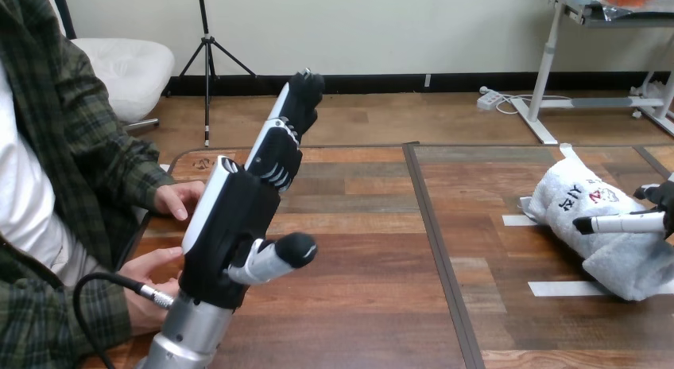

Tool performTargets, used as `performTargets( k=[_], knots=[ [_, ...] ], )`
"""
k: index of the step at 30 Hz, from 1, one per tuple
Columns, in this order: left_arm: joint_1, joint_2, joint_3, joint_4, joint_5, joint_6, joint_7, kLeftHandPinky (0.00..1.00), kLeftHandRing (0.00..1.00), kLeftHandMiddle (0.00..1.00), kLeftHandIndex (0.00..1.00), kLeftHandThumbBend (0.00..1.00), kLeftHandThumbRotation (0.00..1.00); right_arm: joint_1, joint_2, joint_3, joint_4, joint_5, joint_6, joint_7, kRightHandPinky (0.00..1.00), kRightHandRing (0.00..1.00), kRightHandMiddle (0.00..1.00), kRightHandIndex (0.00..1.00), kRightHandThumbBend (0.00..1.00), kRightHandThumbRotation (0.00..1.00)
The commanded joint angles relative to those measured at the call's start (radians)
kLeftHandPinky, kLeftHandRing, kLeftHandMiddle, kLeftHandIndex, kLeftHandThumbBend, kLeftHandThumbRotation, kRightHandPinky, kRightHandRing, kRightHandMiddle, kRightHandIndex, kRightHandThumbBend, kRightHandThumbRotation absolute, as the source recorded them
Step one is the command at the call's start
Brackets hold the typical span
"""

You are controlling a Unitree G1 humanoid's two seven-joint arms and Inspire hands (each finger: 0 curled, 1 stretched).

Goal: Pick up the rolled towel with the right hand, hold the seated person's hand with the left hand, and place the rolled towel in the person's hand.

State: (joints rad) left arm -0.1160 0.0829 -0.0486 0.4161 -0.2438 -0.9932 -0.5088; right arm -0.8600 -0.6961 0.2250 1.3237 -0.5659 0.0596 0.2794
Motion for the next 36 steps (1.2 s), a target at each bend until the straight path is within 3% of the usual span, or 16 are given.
performTargets(
  k=[1,11,20,22,25,32,36],
  knots=[
    [0.003,0.004,-0.011,-0.079,-0.023,-0.005,-0.001,1.00,1.00,1.00,1.00,1.00,0.81,-0.078,0.038,0.017,0.019,-0.001,-0.006,-0.025,0.83,0.92,0.94,0.97,1.00,0.61],
    [0.072,0.003,-0.017,-0.174,-0.033,0.026,0.018,1.00,1.00,1.00,1.00,1.00,0.82,-0.065,0.049,0.025,0.028,0.003,-0.004,-0.047,0.81,0.90,0.92,0.94,1.00,0.53],
    [0.126,-0.002,-0.023,-0.246,-0.033,0.043,0.032,1.00,1.00,1.00,1.00,1.00,0.83,-0.050,0.069,-0.001,0.020,0.035,-0.007,-0.120,0.43,0.52,0.60,0.72,0.94,0.22],
    [0.134,-0.002,-0.023,-0.256,-0.032,0.046,0.034,1.00,1.00,1.00,1.00,1.00,0.84,-0.046,0.071,-0.004,0.020,0.041,-0.011,-0.136,0.40,0.50,0.58,0.65,0.91,0.11],
    [0.137,-0.008,-0.022,-0.257,-0.031,0.040,0.039,1.00,1.00,1.00,1.00,1.00,0.84,-0.038,0.076,-0.004,0.018,0.046,-0.022,-0.166,0.42,0.55,0.61,0.60,0.90,0.06],
    [0.140,-0.018,-0.019,-0.251,-0.023,0.035,0.052,0.99,1.00,1.00,0.99,1.00,0.84,-0.034,0.095,0.006,0.013,0.050,-0.037,-0.190,0.43,0.59,0.63,0.52,0.85,0.01],
    [0.141,-0.018,-0.021,-0.249,-0.021,0.033,0.054,0.99,1.00,1.00,0.99,1.00,0.84,-0.040,0.107,0.004,0.006,0.060,-0.040,-0.182,0.40,0.53,0.58,0.51,0.83,0.00]
  ],
)
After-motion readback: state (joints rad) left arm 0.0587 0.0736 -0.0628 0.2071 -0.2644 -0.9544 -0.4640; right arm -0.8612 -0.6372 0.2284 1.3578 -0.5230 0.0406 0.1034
